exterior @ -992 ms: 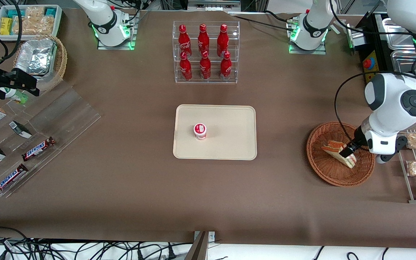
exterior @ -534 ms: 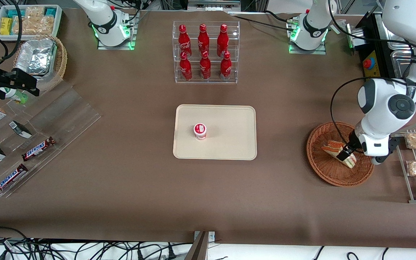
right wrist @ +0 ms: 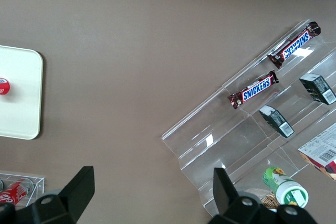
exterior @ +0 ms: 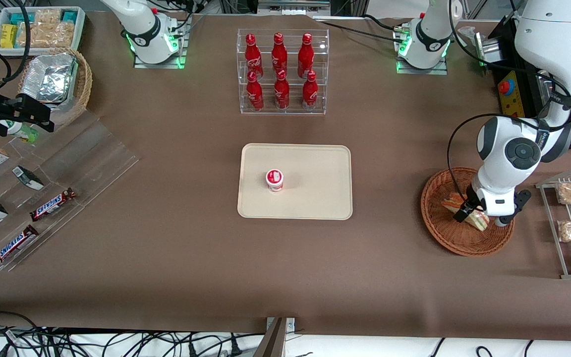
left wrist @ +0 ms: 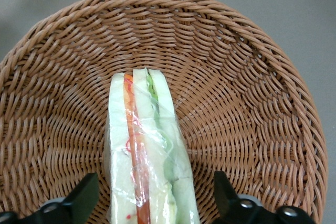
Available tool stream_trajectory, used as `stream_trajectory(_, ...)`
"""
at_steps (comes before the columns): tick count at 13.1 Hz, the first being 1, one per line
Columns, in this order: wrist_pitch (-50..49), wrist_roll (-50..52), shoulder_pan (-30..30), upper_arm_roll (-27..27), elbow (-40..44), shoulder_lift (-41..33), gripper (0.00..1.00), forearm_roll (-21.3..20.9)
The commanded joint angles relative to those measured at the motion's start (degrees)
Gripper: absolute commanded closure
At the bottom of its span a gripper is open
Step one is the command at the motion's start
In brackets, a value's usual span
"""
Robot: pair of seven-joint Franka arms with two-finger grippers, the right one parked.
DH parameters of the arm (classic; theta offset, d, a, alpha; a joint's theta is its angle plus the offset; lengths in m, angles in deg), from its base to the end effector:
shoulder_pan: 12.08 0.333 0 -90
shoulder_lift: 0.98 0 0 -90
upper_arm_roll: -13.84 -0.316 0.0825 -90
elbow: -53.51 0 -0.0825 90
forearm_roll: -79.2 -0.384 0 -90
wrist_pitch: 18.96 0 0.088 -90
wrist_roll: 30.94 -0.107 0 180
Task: Place sandwich from basket to tray
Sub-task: 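Lower the open left gripper around the sandwich and close it, then lift the sandwich and carry it over the cream tray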
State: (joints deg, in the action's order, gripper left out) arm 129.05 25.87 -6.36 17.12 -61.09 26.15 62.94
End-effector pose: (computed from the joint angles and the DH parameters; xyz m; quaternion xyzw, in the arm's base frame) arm 0.6185 0.0225 0.2296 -0.9157 -0.3921 -0.0811 0.0356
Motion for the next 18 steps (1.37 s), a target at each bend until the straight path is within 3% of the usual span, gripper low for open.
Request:
stream_trajectory(1, 0.53, 1.72, 0.08, 0.14, -0.18, -0.06, 1.0, -1.93)
stream_trajectory(6, -0.78, 0.58, 0.26, 0.15, 0.52, -1.55, 1.0, -1.93)
stream_trajectory(10, -15.51, -7.31, 0.17, 2.33, 6.22, -6.03, 1.0, -1.05)
stream_trajectory(14, -36.16, -19.34, 0.08, 5.5, 20.61, -7.01, 1.0, 8.43)
stream_trajectory(18, -44.46, -25.08, -0.18, 11.37, 26.7, -7.27, 1.0, 10.02)
